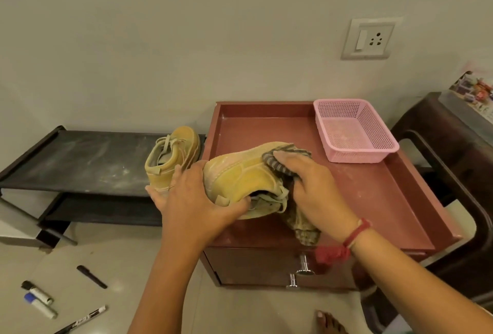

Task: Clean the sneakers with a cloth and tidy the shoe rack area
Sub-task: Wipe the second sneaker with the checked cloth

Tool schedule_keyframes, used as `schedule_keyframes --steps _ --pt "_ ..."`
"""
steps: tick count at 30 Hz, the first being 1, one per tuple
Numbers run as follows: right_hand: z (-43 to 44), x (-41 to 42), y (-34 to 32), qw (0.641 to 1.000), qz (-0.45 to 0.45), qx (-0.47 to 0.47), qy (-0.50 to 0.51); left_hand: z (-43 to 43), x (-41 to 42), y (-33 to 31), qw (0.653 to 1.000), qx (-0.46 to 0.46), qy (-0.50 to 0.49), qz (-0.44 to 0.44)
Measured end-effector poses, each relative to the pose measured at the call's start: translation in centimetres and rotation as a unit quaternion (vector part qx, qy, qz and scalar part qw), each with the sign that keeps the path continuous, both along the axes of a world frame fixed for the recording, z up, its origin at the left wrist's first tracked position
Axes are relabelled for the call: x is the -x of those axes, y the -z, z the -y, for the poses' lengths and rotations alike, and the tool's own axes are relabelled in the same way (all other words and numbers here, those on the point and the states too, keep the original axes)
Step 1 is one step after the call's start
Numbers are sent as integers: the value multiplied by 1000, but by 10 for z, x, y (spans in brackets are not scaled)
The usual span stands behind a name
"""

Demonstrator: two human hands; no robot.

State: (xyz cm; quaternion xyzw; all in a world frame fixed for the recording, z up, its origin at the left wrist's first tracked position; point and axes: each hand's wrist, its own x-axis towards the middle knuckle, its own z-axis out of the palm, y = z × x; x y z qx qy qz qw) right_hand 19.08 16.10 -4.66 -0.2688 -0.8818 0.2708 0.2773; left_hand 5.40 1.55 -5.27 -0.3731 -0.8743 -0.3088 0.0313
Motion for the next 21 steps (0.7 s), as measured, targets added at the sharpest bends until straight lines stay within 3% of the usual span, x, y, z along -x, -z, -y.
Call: schedule_keyframes --steps 2,5,10,14,19,21 --pt "20 3 -4 998 -47 -17 -45 -3 -2 0 1000 -7 -4 -9" --pt "40 5 3 988 -5 -80 -135 -5 -3 -1 1000 -4 -10 -29" --pt "12 10 5 998 23 -45 -45 -4 -7 -2 998 33 -3 -54" --pt "38 6 6 985 21 -86 -146 -5 -8 -2 997 36 3 -73" --pt "4 10 3 998 22 -26 -58 -6 -10 -4 996 40 6 -76" --pt "23 9 6 995 6 -37 -93 -5 -9 -3 996 44 4 -80"
